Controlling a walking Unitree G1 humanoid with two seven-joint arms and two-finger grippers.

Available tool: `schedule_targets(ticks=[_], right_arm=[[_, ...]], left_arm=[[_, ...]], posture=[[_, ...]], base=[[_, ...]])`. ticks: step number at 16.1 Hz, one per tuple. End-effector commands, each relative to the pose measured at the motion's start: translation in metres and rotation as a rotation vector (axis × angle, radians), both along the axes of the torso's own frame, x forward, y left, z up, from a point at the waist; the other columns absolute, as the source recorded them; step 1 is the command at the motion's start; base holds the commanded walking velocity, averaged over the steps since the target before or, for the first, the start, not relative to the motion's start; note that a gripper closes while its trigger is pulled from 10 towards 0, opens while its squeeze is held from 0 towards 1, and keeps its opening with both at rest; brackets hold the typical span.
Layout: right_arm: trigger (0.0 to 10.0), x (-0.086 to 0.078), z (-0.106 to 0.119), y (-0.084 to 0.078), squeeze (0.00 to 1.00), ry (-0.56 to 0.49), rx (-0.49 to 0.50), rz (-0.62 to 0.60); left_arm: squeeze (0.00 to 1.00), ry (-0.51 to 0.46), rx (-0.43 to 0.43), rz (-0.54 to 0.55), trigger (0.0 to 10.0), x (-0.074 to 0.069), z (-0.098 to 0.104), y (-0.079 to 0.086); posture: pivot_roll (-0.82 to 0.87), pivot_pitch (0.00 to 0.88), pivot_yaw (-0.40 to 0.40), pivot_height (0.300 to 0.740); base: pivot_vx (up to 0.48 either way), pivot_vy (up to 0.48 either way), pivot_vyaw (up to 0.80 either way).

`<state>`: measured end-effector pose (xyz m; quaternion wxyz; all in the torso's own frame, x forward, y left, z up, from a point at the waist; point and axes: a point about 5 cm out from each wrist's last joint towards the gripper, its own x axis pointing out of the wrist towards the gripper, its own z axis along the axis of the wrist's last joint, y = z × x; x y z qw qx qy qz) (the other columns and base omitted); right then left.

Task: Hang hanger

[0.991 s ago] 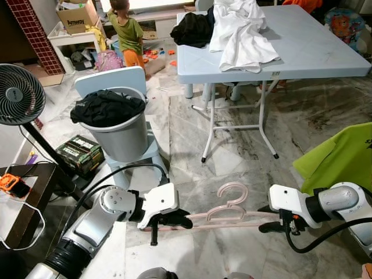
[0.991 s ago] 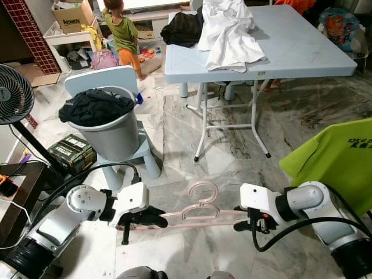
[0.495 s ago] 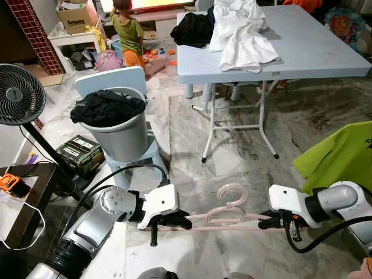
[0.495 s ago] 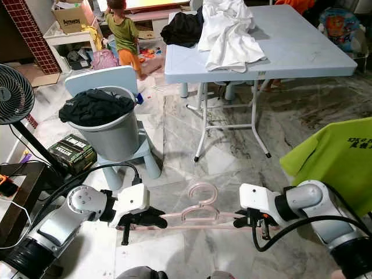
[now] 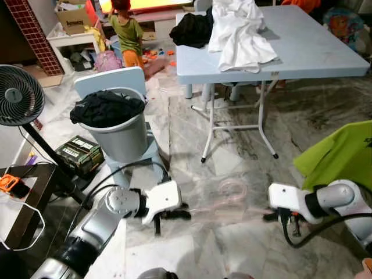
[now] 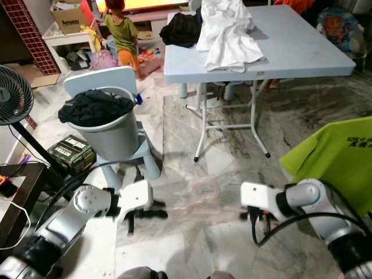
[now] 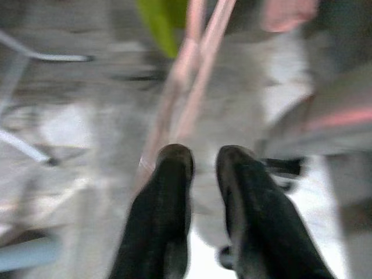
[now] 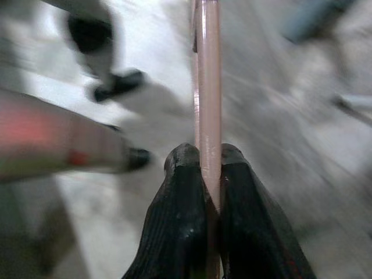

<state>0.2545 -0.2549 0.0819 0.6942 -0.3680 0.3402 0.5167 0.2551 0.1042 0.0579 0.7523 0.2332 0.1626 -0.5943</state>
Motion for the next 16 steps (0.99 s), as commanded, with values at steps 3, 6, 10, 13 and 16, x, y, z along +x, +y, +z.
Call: schedule_targets(ticks=[3, 6, 10, 13, 16], right_arm=[[0.0, 0.017, -0.004, -0.015, 0.00, -0.151, -0.171, -0.081], [0.0, 0.025, -0.008, -0.024, 0.00, -0.236, -0.191, -0.198], [0.0, 0.032, -0.011, -0.011, 0.00, -0.401, 0.073, -0.558], [1.5, 0.018, -0.029, 0.004, 0.00, -0.425, 0.278, -0.837], [10.0, 0.001, -0.039, 0.017, 0.00, -0.510, 0.350, -0.998]], left_arm=[[1.00, -0.178, -0.037, 0.144, 10.0, 0.029, 0.021, 0.002], [1.00, -0.323, -0.109, 0.285, 10.0, 0.040, 0.030, 0.005], [1.00, -0.260, -0.282, 0.683, 10.0, 0.039, 0.022, 0.024], [0.81, -0.120, -0.419, 0.944, 10.0, 0.032, 0.006, 0.033], [0.00, -0.100, -0.529, 0.999, 10.0, 0.037, 0.015, 0.029]], posture=[[-0.09, 0.000, 0.085, 0.740], [-0.09, 0.000, 0.088, 0.740], [-0.11, 0.000, 0.105, 0.740], [-0.11, 0.000, 0.101, 0.740], [-0.11, 0.000, 0.087, 0.740]], base=[[0.000, 0.000, 0.00], [0.000, 0.000, 0.00], [0.000, 0.000, 0.00], [0.000, 0.000, 0.00], [0.000, 0.000, 0.00]])
